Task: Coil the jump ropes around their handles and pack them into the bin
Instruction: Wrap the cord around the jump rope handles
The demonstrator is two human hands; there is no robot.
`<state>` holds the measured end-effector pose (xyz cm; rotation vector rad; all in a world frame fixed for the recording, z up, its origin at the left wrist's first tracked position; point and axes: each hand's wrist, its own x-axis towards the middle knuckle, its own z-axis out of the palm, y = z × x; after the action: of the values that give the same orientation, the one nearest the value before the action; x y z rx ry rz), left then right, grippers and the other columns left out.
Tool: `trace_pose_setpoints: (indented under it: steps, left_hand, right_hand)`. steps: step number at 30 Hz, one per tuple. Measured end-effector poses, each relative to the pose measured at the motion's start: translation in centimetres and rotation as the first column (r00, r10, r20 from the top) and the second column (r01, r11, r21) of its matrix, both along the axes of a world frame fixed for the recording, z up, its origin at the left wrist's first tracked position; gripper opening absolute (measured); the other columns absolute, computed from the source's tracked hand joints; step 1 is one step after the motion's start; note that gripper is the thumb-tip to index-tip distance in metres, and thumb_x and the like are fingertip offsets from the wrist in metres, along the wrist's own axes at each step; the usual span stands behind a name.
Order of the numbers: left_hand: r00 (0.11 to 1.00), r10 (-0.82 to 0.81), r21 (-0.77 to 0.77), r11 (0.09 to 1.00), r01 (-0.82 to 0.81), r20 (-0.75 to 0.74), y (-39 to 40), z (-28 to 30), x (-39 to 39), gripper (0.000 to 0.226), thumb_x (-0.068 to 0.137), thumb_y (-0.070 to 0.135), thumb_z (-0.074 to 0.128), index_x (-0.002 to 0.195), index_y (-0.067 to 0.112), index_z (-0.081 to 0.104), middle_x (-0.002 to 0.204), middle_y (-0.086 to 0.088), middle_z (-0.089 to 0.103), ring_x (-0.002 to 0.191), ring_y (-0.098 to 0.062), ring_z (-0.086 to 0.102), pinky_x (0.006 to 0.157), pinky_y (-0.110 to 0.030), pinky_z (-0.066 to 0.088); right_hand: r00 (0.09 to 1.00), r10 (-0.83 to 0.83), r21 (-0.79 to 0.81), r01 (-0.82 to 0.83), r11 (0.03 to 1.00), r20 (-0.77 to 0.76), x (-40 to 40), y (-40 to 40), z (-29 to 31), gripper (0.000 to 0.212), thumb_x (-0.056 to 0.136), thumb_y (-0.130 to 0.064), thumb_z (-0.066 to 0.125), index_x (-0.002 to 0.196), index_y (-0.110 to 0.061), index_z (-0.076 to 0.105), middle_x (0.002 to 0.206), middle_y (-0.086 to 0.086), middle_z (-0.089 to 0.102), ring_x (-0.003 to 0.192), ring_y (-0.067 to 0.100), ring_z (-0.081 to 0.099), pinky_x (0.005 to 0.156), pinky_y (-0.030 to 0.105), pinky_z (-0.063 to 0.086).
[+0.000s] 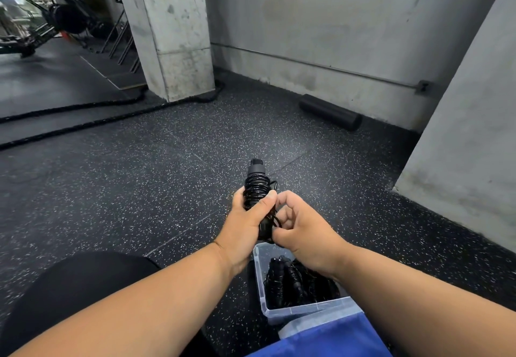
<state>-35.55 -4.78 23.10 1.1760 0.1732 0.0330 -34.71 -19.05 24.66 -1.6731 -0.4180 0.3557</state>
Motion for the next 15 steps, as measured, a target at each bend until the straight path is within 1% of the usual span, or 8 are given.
trace_pose_setpoints:
  steps: [3,5,8,10,11,13,14,15]
  left_hand:
    - [0.999,-0.023,-0.084,0.996,0.021,-0.026,-0.23,0.28,-0.12,0.050,0.094,0.031,0.074,0.135,0.012,0.051,0.108,-0.013,0.074,0.095,-0.028,0.075,0.077,-0.038,0.062]
    - [0.998,-0.041,-0.115,0.993,0.035,-0.046,-0.15,0.40,-0.08,0.052,0.093,0.033,0.074,0.134,0.012,0.051,0.106,-0.014,0.074,0.092,-0.031,0.076,0.074,-0.040,0.062]
    - [0.994,-0.085,-0.113,0.991,0.077,-0.066,0.13,0.43,-0.05,0.051,0.093,0.038,0.073,0.133,0.014,0.052,0.106,-0.014,0.075,0.091,-0.032,0.075,0.072,-0.041,0.061]
    - [0.992,-0.106,-0.125,0.987,0.098,-0.062,0.17,0.40,-0.06,0.050,0.092,0.038,0.073,0.132,0.015,0.053,0.105,-0.013,0.076,0.091,-0.032,0.075,0.073,-0.041,0.061]
    - [0.993,-0.104,-0.135,0.986,0.096,-0.055,0.15,0.45,-0.09,0.048,0.092,0.037,0.073,0.131,0.015,0.053,0.102,-0.012,0.075,0.088,-0.029,0.075,0.070,-0.039,0.061]
    - [0.995,-0.089,-0.152,0.985,0.081,-0.050,0.17,0.54,-0.06,0.049,0.093,0.034,0.073,0.132,0.014,0.053,0.100,-0.011,0.071,0.084,-0.025,0.074,0.067,-0.036,0.061]
    - [0.995,-0.085,-0.152,0.985,0.077,-0.047,0.22,0.50,-0.02,0.050,0.094,0.033,0.073,0.134,0.013,0.052,0.103,-0.013,0.068,0.086,-0.025,0.072,0.069,-0.036,0.061]
    - [0.996,-0.085,-0.146,0.986,0.078,-0.040,0.26,0.41,0.06,0.051,0.094,0.033,0.073,0.135,0.013,0.051,0.107,-0.015,0.065,0.089,-0.026,0.071,0.072,-0.037,0.061]
  right_hand:
    - [0.988,-0.086,-0.058,0.094,0.994,0.126,0.13,0.07,-0.24,0.028,0.090,0.005,0.065,0.103,-0.020,0.060,0.070,-0.003,0.048,0.058,0.009,0.042,0.055,0.027,0.039]
    - [0.981,-0.106,-0.086,0.121,0.989,0.161,0.18,0.03,-0.52,0.030,0.090,0.002,0.068,0.102,-0.025,0.061,0.070,-0.004,0.049,0.059,0.008,0.043,0.058,0.025,0.041]
    - [0.980,-0.123,-0.089,0.138,0.986,0.159,0.09,-0.01,-0.81,0.031,0.089,0.000,0.071,0.102,-0.026,0.061,0.071,-0.007,0.052,0.059,0.005,0.045,0.060,0.021,0.043]
    - [0.975,-0.156,-0.082,0.170,0.982,0.155,-0.01,0.06,-0.82,0.033,0.088,-0.001,0.073,0.102,-0.027,0.058,0.072,-0.006,0.055,0.060,0.005,0.047,0.061,0.023,0.046]
    - [0.972,-0.181,-0.073,0.194,0.978,0.147,0.00,0.08,-0.89,0.035,0.087,-0.002,0.075,0.102,-0.028,0.055,0.074,-0.002,0.058,0.061,0.006,0.050,0.062,0.025,0.049]
    - [0.968,-0.215,-0.059,0.224,0.973,0.126,0.12,0.03,-0.94,0.037,0.085,-0.006,0.078,0.095,-0.029,0.051,0.078,0.005,0.060,0.063,0.009,0.052,0.064,0.031,0.052]
    - [0.968,-0.218,-0.066,0.227,0.972,0.124,0.17,-0.06,-0.95,0.035,0.085,-0.007,0.079,0.090,-0.028,0.051,0.076,0.007,0.059,0.063,0.010,0.051,0.064,0.032,0.051]
    - [0.968,-0.213,-0.087,0.226,0.970,0.135,0.22,-0.12,-1.05,0.032,0.085,-0.008,0.079,0.085,-0.025,0.052,0.070,0.004,0.055,0.061,0.010,0.048,0.061,0.032,0.047]
